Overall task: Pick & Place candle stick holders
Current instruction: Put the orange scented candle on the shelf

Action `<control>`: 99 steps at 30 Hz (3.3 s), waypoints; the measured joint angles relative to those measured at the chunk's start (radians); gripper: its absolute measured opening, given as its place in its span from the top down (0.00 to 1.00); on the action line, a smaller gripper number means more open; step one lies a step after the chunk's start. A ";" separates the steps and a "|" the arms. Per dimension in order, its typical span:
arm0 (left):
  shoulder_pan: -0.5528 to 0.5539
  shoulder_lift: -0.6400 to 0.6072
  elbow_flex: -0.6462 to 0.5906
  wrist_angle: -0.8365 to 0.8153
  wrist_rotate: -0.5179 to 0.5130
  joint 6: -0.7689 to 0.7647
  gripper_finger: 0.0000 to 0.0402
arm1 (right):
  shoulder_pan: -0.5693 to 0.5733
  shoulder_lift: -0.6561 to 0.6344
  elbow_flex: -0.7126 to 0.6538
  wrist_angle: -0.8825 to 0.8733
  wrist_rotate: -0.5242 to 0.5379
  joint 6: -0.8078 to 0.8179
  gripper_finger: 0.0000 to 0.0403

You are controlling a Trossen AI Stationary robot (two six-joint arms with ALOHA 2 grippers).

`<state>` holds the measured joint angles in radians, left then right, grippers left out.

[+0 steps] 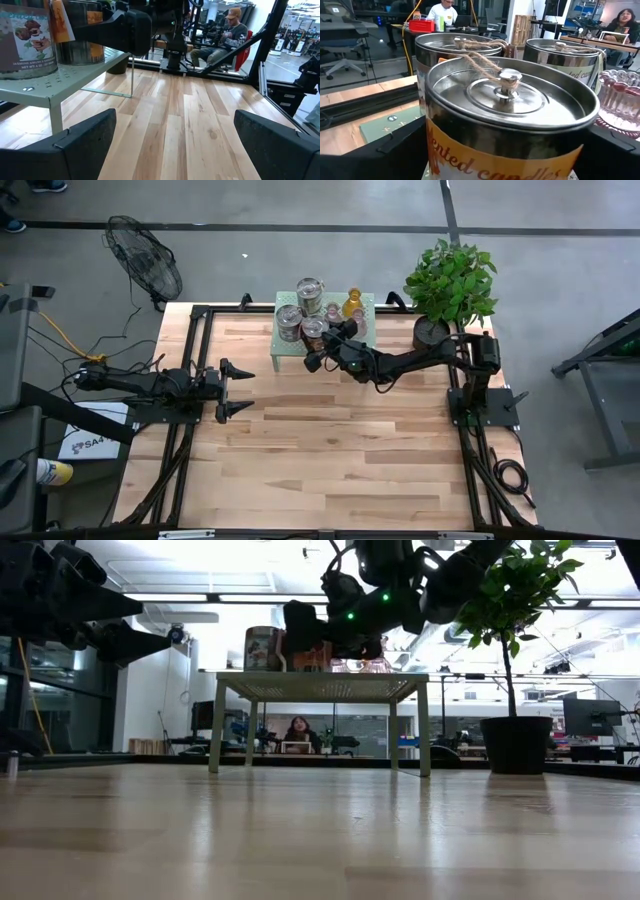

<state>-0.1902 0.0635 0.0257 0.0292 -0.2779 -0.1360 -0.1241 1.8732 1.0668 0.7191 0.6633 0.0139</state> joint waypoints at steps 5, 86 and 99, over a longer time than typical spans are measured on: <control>0.000 0.000 0.000 0.000 0.000 0.000 0.01 | 0.008 -0.036 -0.002 -0.072 0.038 0.003 0.05; 0.000 0.000 0.000 0.000 0.000 0.000 0.01 | 0.092 -0.137 0.065 -0.083 0.089 -0.315 0.04; 0.000 0.000 0.000 0.000 0.000 0.000 0.01 | 0.161 -0.335 0.066 -0.685 -0.099 -0.079 0.05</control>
<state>-0.1899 0.0633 0.0257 0.0293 -0.2779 -0.1360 0.0364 1.5385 1.1324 0.0337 0.5644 -0.0652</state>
